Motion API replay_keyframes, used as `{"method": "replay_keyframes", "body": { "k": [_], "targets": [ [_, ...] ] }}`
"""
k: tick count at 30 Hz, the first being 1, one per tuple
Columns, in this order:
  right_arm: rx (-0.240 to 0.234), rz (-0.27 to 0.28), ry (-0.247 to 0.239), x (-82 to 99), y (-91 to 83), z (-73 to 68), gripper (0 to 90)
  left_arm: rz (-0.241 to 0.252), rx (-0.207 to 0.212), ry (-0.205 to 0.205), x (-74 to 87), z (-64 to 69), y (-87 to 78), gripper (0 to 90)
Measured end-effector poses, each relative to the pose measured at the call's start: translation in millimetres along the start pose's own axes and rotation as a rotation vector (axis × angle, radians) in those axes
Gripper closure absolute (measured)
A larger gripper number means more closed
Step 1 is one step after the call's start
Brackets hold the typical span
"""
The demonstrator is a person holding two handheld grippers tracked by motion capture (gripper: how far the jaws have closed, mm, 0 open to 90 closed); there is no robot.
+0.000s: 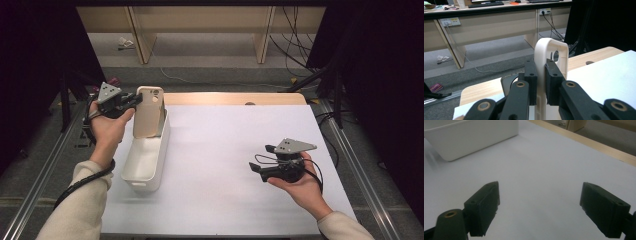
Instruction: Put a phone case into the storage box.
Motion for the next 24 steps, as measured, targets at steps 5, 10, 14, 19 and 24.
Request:
{"method": "replay_keyframes", "body": {
  "k": [5,10,14,19,24],
  "targets": [
    [-0.001,0.0,0.0,0.0,0.1,0.0,17.1,-0.005,-0.003,0.006,1.6,-0.7,2.5,81.6],
    [0.0,0.0,0.001,0.0,0.3,0.1,17.1,-0.009,-0.005,0.002,3.2,-2.4,5.0,81.5],
    [-0.001,-0.001,0.001,0.1,0.4,0.1,17.1,-0.01,-0.002,-0.003,4.5,-3.1,7.8,81.5],
    [-0.001,0.0,0.002,0.1,0.3,0.2,17.1,-0.018,-0.003,-0.008,7.4,-3.6,11.5,81.5],
    [-0.002,-0.001,0.002,0.1,0.4,0.2,17.1,-0.032,-0.005,-0.017,12.7,-4.4,15.9,81.4]
  ]
}}
Point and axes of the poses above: each handheld gripper's, and its own axes: y roughly forward along the jaws, x roughly out of its underside, z roughly to its right, the point moved 3 cm from there along y, roughly forward along the jaws, and after that the axes turned 3 degrees about -x, right-handed, at the moved point
